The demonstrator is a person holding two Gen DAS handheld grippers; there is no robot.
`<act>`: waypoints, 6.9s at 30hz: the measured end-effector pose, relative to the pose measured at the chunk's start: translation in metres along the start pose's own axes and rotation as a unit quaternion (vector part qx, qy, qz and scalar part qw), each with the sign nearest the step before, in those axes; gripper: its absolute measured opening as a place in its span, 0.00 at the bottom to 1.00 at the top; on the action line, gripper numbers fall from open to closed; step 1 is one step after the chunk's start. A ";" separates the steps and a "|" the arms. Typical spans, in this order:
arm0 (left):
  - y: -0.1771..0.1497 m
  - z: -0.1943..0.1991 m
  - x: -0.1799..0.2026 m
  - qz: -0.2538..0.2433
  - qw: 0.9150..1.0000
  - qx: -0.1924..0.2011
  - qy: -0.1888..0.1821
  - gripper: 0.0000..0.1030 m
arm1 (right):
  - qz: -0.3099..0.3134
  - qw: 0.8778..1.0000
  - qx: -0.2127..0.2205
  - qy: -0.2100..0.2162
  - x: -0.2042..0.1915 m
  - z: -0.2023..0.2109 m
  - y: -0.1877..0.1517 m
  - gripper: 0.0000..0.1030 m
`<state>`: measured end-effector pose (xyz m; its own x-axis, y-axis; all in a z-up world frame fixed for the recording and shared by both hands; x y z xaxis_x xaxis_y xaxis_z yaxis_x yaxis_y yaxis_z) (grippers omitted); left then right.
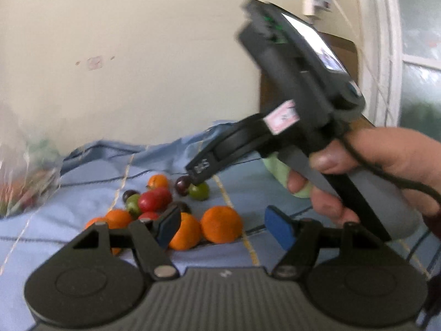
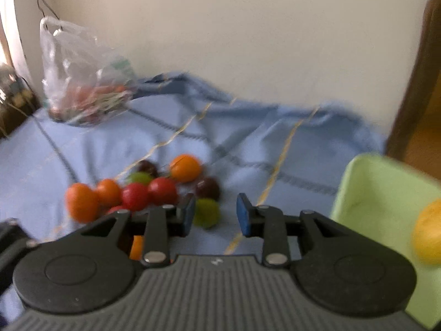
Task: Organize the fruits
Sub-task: 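Move both grippers back over the pile of tangerines and tomatoes, then grasp a tangerine with the left gripper while the right gripper grasps a green tomato, then carry both fruits into the green basin and open both grippers, then return both grippers to the pile and grasp a dark tomato with the right gripper, then grasp a tangerine with the left gripper while the right gripper carries the dark tomato to the basin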
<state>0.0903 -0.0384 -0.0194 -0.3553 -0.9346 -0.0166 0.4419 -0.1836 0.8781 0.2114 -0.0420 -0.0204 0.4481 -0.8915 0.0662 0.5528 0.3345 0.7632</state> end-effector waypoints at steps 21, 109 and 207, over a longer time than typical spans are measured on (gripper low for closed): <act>-0.025 0.001 0.003 -0.082 0.995 -0.055 0.007 0.35 | 0.007 0.999 0.048 -0.002 0.010 0.034 -0.003 0.42; -0.023 0.007 -0.020 0.057 0.997 -0.025 -0.042 0.37 | -0.001 0.999 0.034 0.017 0.010 0.077 -0.019 0.27; -0.027 -0.003 -0.097 0.186 0.982 -0.027 -0.026 0.43 | -0.019 0.998 0.054 0.017 -0.020 0.080 -0.065 0.28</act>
<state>0.1157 0.0561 -0.0433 -0.2030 -0.9233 0.3260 0.5920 0.1495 0.7920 0.1099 -0.0709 -0.0200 0.4528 -0.8915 0.0156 0.4918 0.2643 0.8296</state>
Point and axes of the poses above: each gripper's, at about its wrist camera, not at the fingertips, and z roughly against the way its jaws point, x to its right, y to its top, the point moved 8 cm from there along -z, roughly the way its jaws point, and after that the axes turned 7 degrees about -y, right-handed, at the moved point
